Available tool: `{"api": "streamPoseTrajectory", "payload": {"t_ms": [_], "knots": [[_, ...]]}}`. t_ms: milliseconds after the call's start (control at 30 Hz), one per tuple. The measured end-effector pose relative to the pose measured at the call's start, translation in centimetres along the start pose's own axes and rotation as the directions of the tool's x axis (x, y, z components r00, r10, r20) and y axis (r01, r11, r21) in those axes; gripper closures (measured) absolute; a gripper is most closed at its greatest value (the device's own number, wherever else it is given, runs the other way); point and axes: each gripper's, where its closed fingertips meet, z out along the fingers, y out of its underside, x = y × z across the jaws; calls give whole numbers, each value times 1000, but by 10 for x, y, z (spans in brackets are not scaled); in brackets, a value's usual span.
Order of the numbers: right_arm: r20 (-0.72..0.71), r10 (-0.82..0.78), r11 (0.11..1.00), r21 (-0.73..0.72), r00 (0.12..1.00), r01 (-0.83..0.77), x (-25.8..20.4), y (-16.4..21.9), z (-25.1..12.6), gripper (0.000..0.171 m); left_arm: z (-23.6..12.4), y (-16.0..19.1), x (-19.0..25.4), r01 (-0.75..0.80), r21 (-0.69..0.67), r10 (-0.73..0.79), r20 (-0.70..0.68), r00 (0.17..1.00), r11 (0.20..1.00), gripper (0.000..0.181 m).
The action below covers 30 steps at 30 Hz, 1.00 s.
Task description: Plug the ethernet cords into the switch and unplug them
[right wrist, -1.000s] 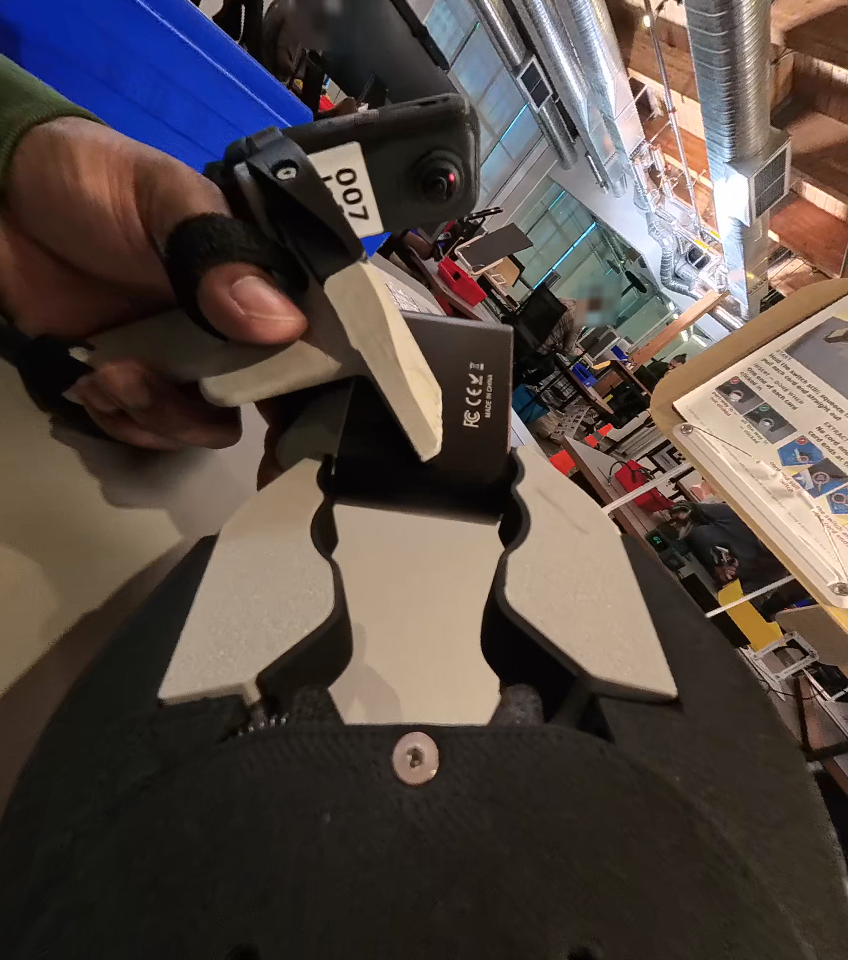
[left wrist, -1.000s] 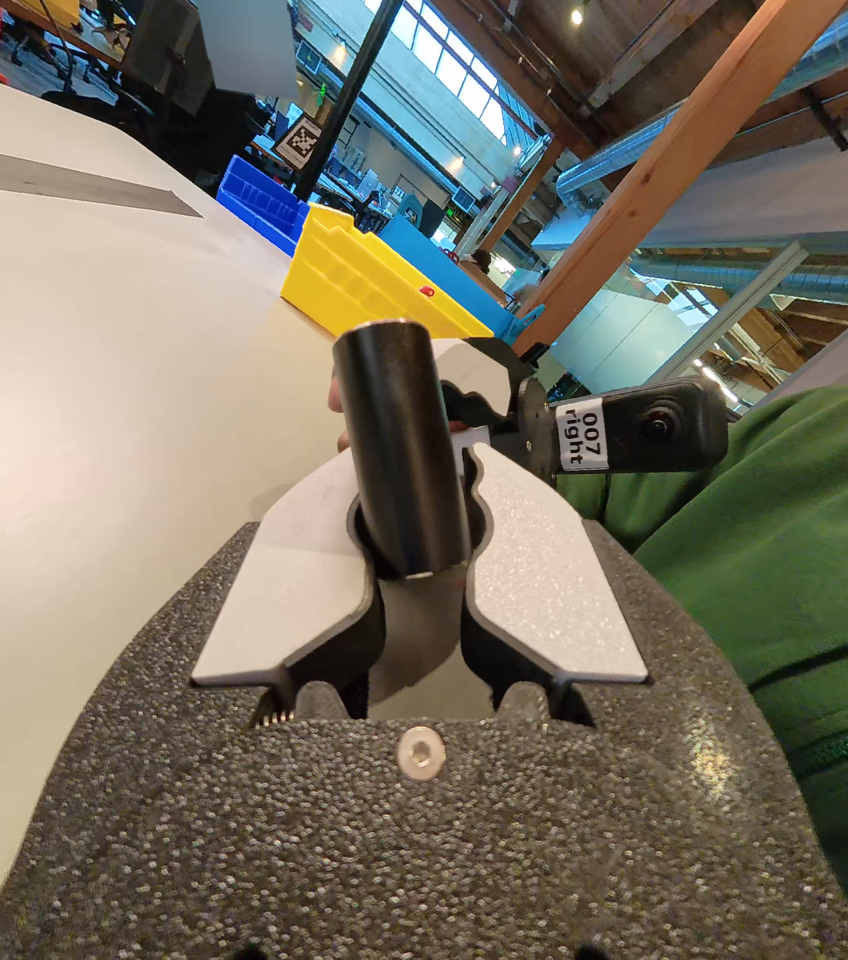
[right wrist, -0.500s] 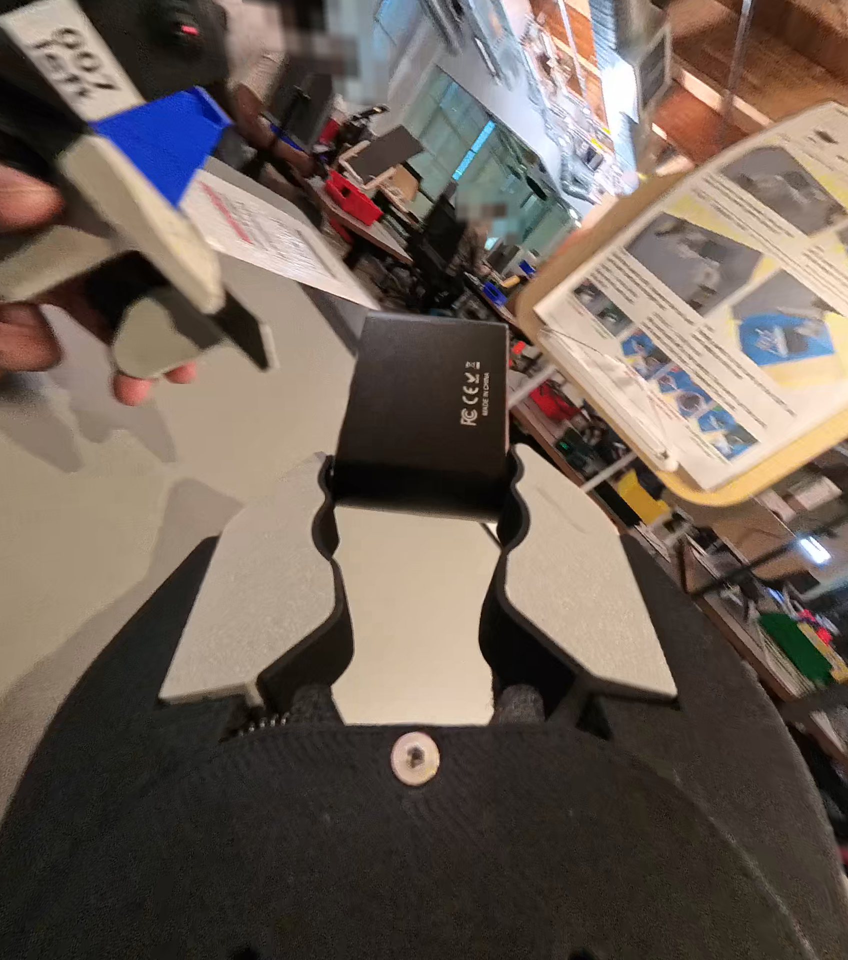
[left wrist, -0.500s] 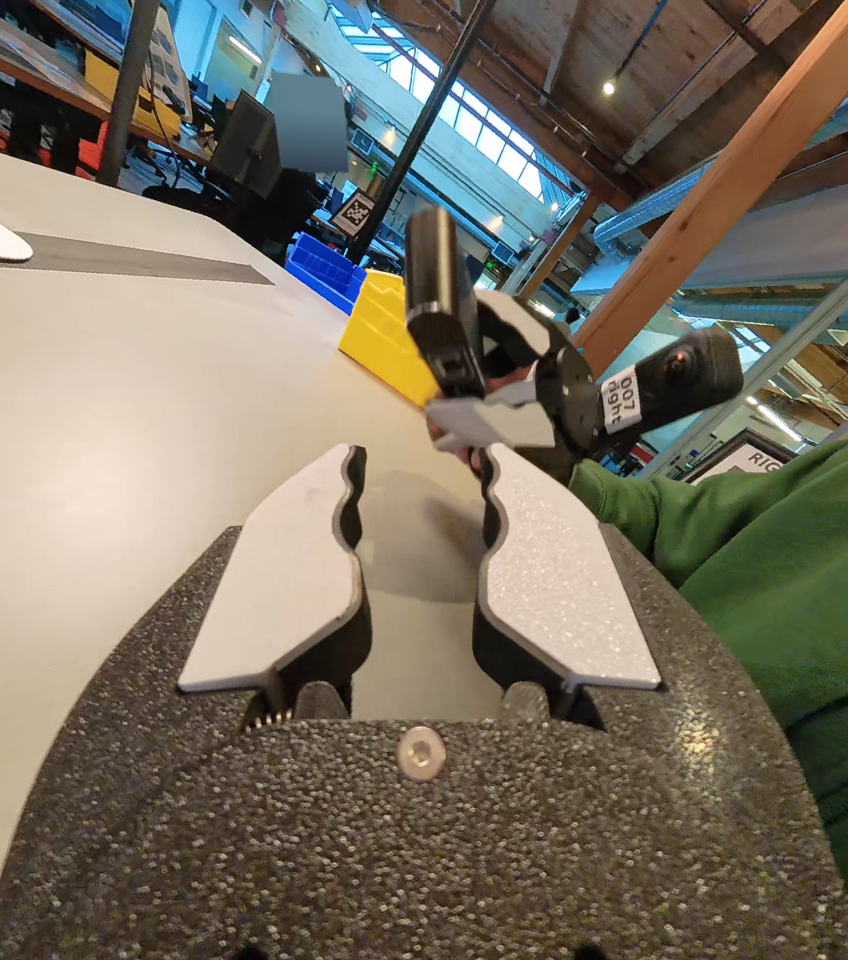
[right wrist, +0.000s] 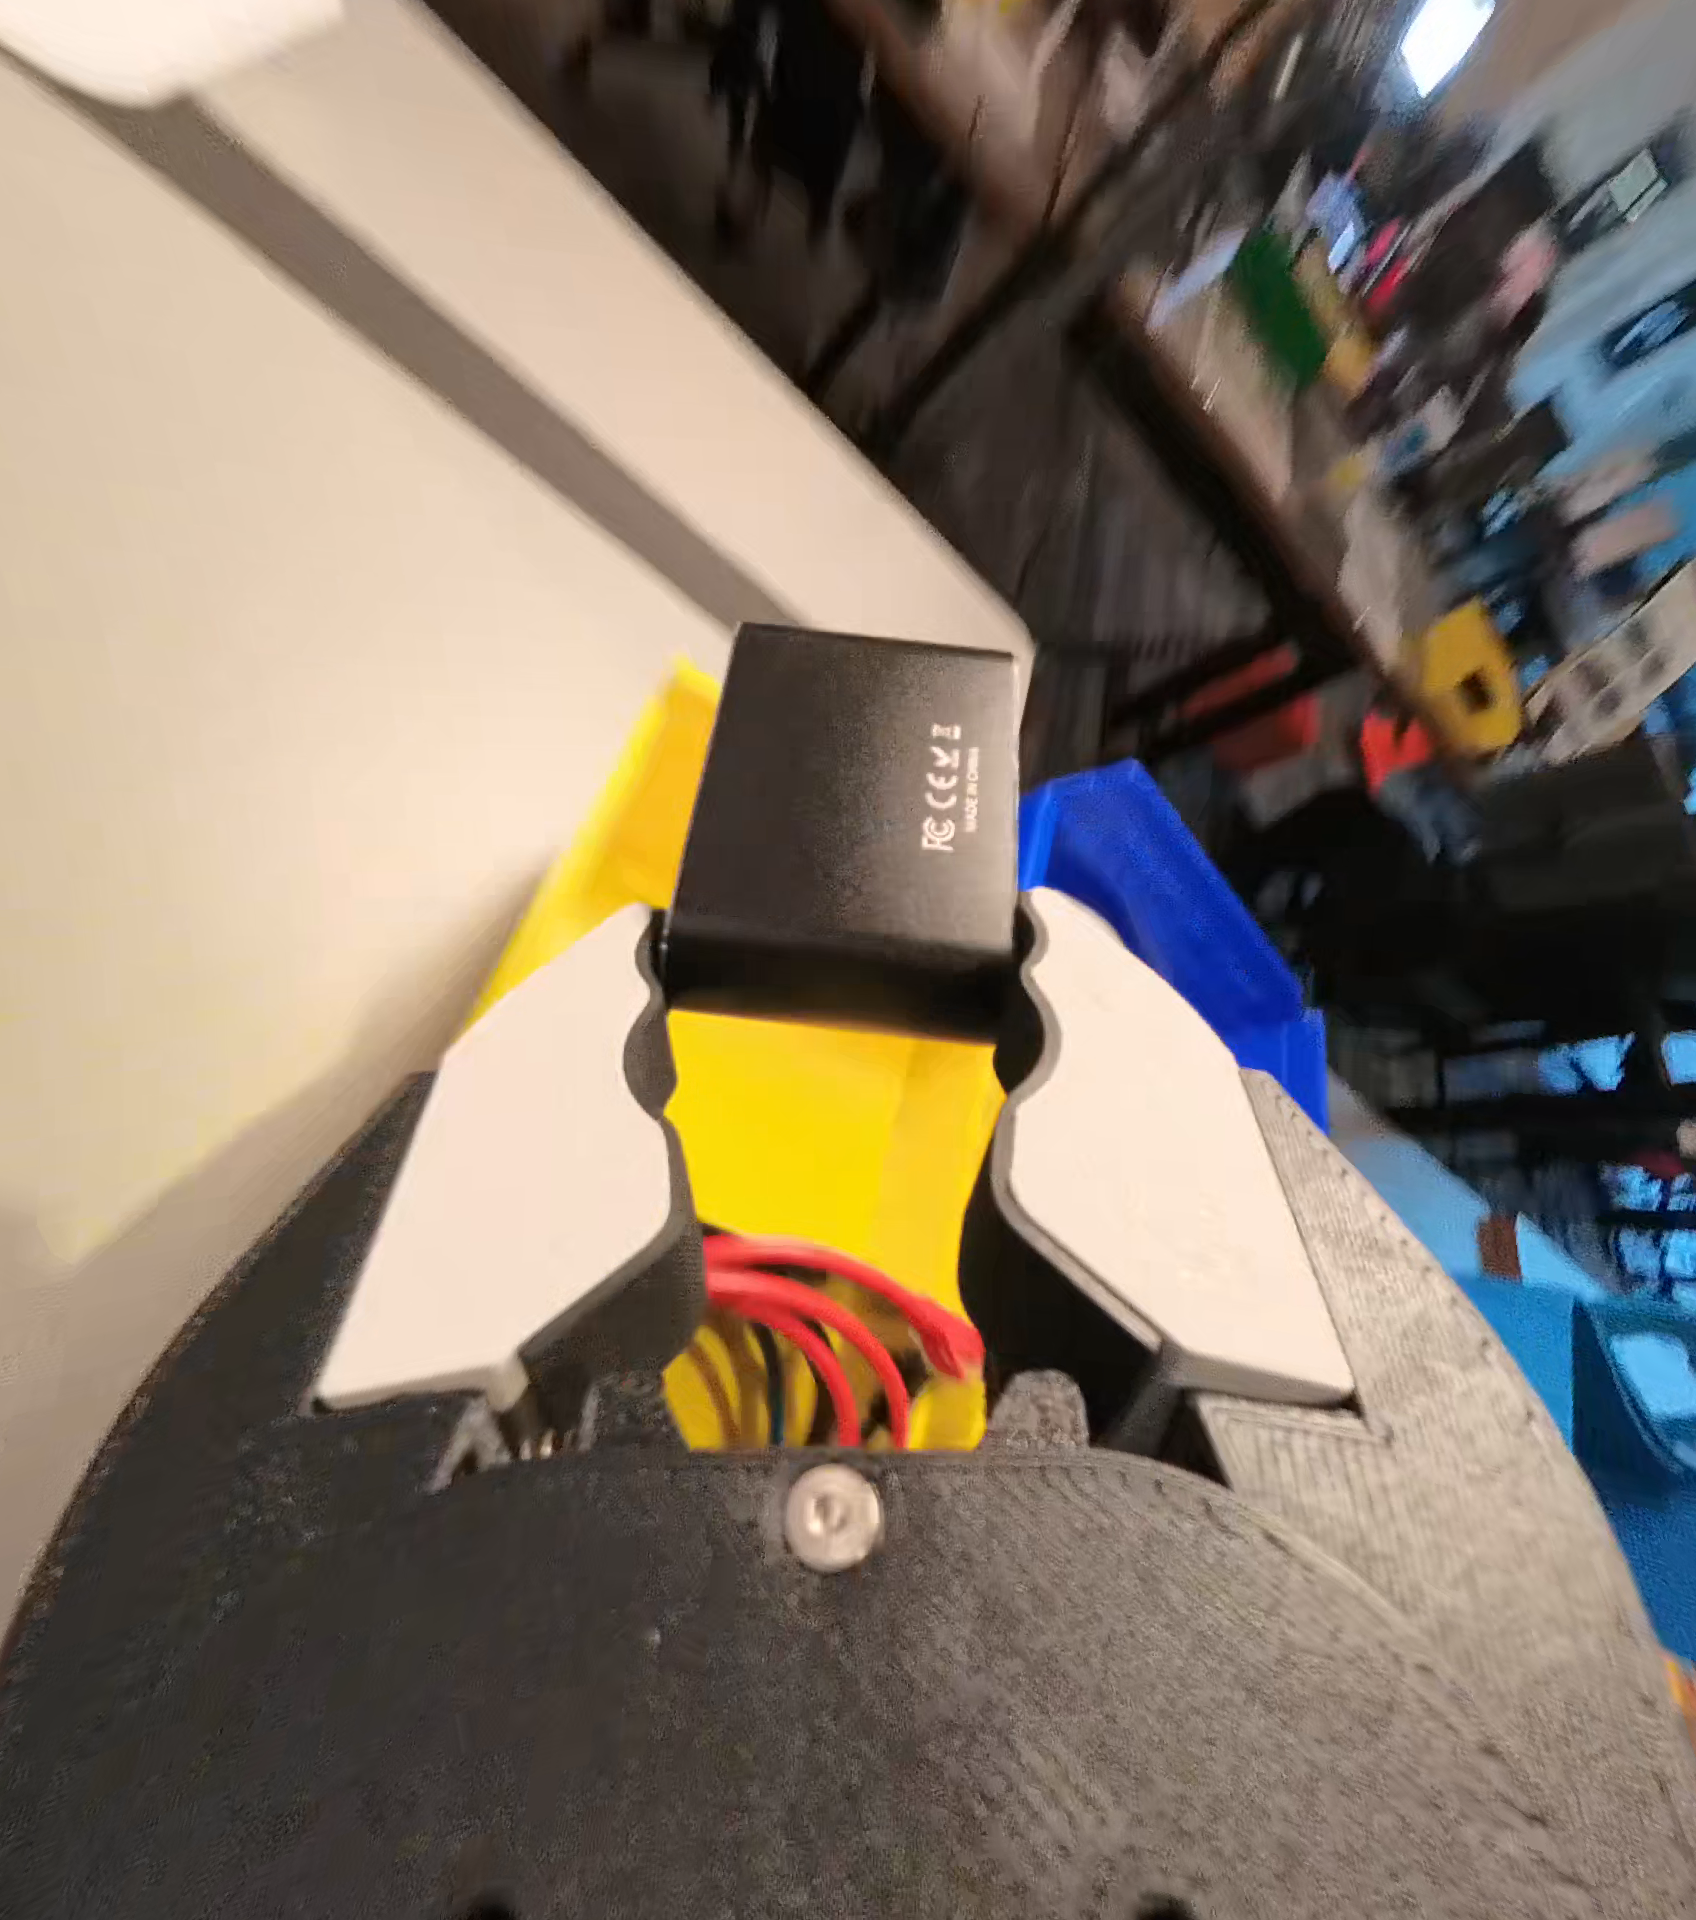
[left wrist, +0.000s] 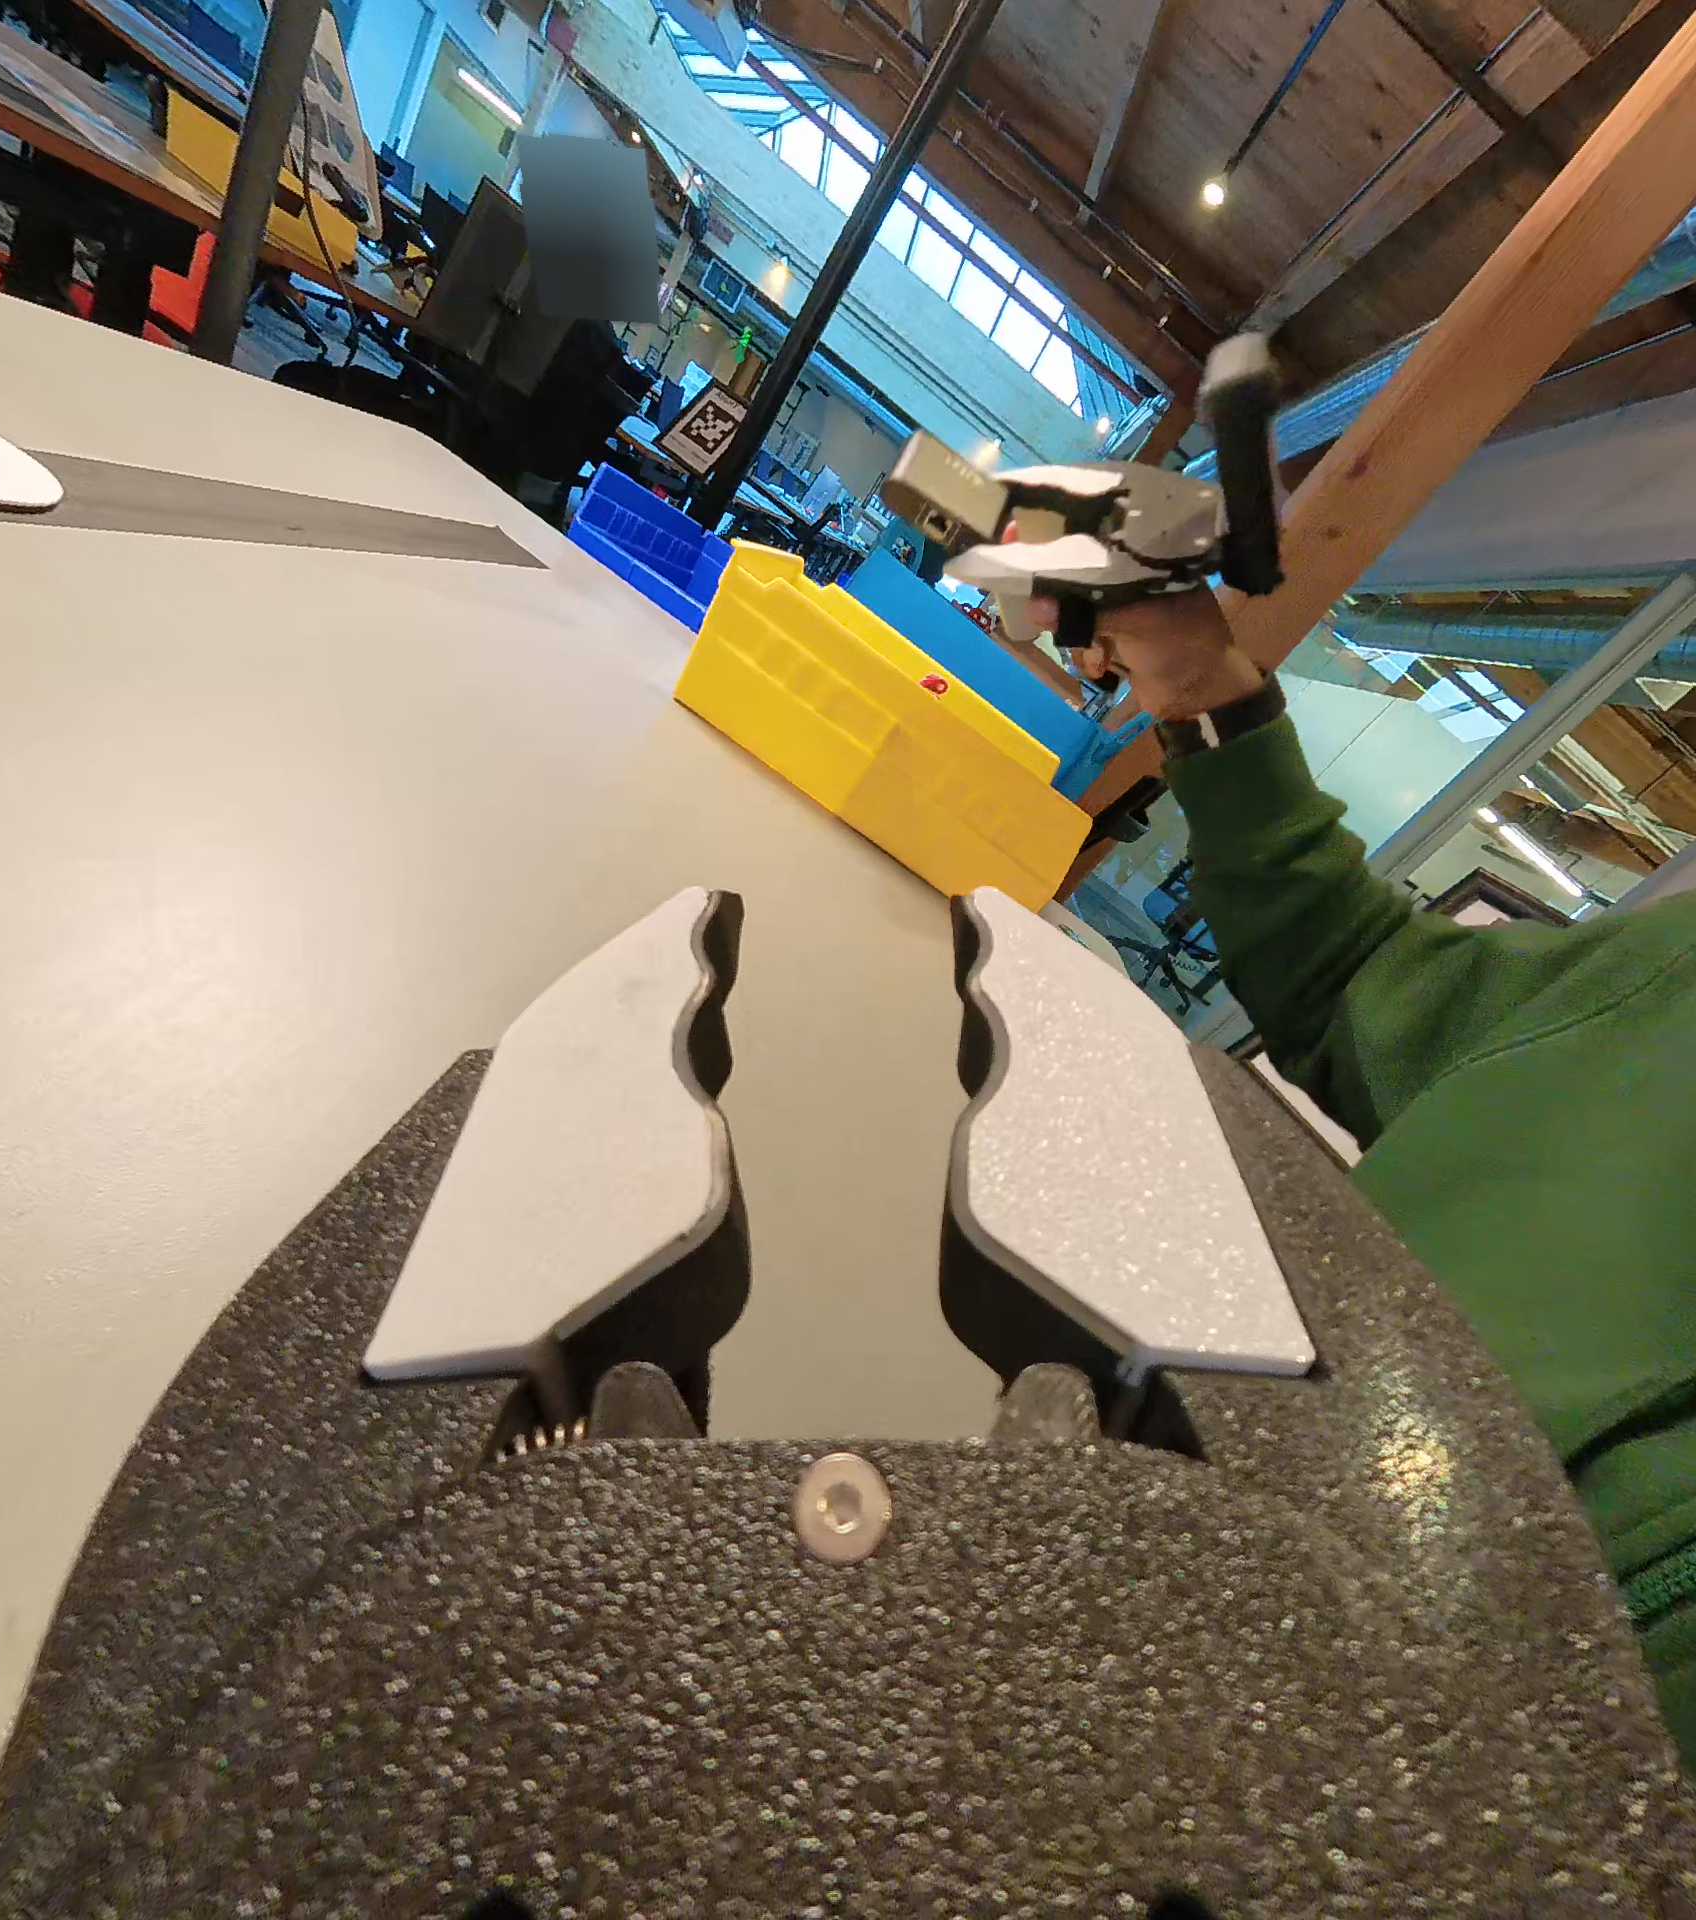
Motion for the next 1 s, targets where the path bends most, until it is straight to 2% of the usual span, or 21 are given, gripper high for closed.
{"api": "streamPoseTrajectory", "payload": {"t_ms": [100, 200, 333, 500, 600, 767, 867, 1000], "knots": [[132, 30, 976, -218, 991, 0, 19, 53, 24, 110, 0, 0, 0, -1, -2, 1, 3, 1000, 1000, 141], [280, 76, 932, -361, 957, 32, 7, 88, 50, 109, 1, 1, -1, -5, -6, 5, 8, 1000, 1000, 141], [395, 107, 886, -454, 913, 92, -18, 108, 81, 110, 0, 0, -1, -5, -2, 5, 13, 1000, 1000, 141], [444, 206, 844, -531, 872, 71, -28, 113, 96, 110, 0, 1, -1, -10, -2, 10, 14, 1000, 1000, 141], [443, 224, 802, -590, 868, 94, -28, 125, 99, 110, 1, 2, 1, -8, -14, 8, 5, 1000, 1000, 141], [397, 173, 803, -587, 901, 105, -17, 127, 100, 108, 1, 4, 2, -2, -23, 2, -5, 1000, 1000, 141], [312, 110, 825, -559, 944, 88, 2, 120, 94, 105, 1, 4, 2, -9, -24, 9, 1, 1000, 1000, 140], [109, -15, 861, -505, 994, 68, 37, 104, 76, 102, 3, 6, 3, -44, -38, 45, 21, 999, 998, 140]]}}
